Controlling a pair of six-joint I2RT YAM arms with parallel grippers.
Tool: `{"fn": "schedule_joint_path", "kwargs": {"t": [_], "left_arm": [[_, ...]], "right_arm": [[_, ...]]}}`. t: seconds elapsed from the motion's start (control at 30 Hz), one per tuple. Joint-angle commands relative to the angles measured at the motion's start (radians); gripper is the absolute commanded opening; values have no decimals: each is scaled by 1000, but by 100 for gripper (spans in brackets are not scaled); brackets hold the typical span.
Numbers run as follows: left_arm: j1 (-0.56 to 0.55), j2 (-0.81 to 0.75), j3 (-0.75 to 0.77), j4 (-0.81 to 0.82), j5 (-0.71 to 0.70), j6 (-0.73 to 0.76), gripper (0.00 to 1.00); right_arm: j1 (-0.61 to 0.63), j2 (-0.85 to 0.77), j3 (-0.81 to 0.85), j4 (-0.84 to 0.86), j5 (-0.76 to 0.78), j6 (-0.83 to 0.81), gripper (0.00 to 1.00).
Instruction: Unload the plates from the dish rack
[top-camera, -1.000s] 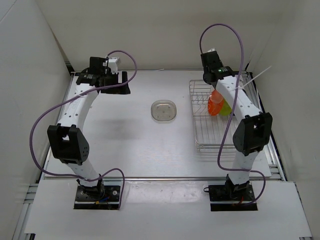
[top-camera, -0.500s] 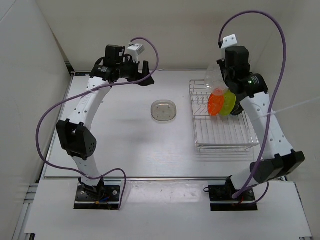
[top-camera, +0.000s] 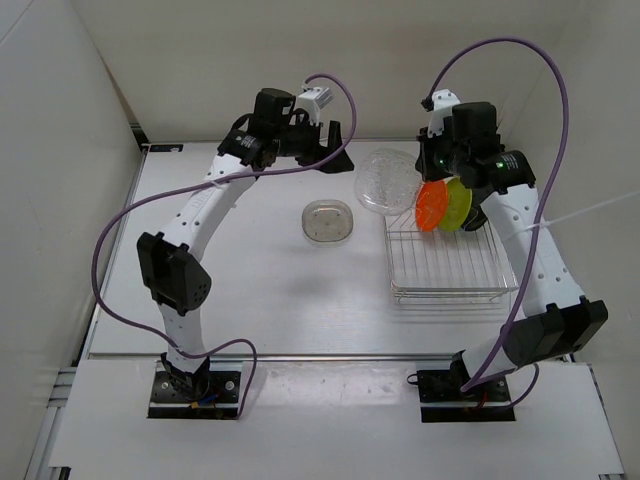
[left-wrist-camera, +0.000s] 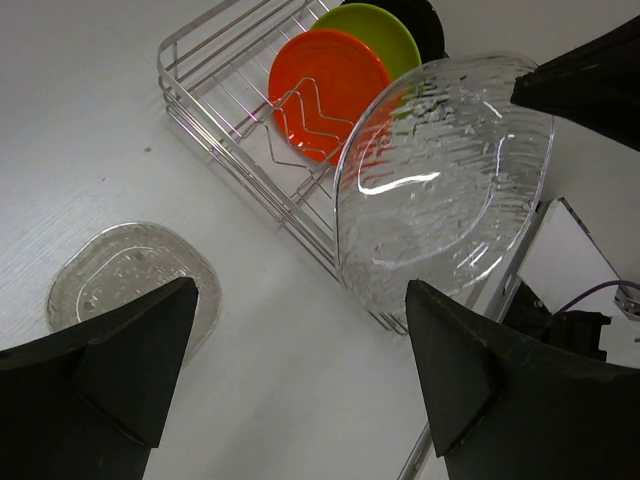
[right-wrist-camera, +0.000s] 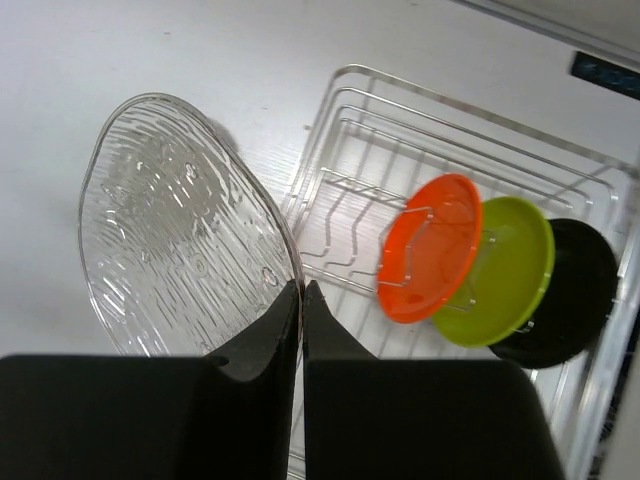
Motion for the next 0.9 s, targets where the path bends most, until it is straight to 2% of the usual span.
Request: {"fn": "schedule_joint_path", "kwargs": {"t": [0.0,0.17,0.3,0.4,0.43,0.5,0.53,0.57,0.6,0.77,0.87], "left_arm": [[-25,19,49,22,5,-43,95],[-45,37,58,22,-4,-34,89],[-65,47,58,22,-4,-34,78],[-65,47,67,22,-4,-34,59],[-65,47,67,22,-14,-34,50],[-65,47,76,22,-24,-34,46],[-65,47,76,22,-24,-34,38],[-65,47,76,22,-24,-34,38],[-65,47,76,22,-37,-34,31],[-74,47,76,22,-57,-34,11],[-74,37,66,13,-68,-23,11]], "right_arm": [[-18,5,54,11,-166,48,0],[-36,25,97,-10,-247,66,0],[-36,34,97,-19,-269,75,0],[-36,34,97,-19,-269,75,0],[-36,34,97,-19,-269,75,0],[-36,34,86,-19,-269,75,0],[-36,34,86,-19,-269,75,0],[-36,34,86,-19,-269,75,0],[-36,34,77,-19,-260,75,0],[-36,34,77,-19,-259,75,0],[-36,34,77,-19,-269,75,0]]}}
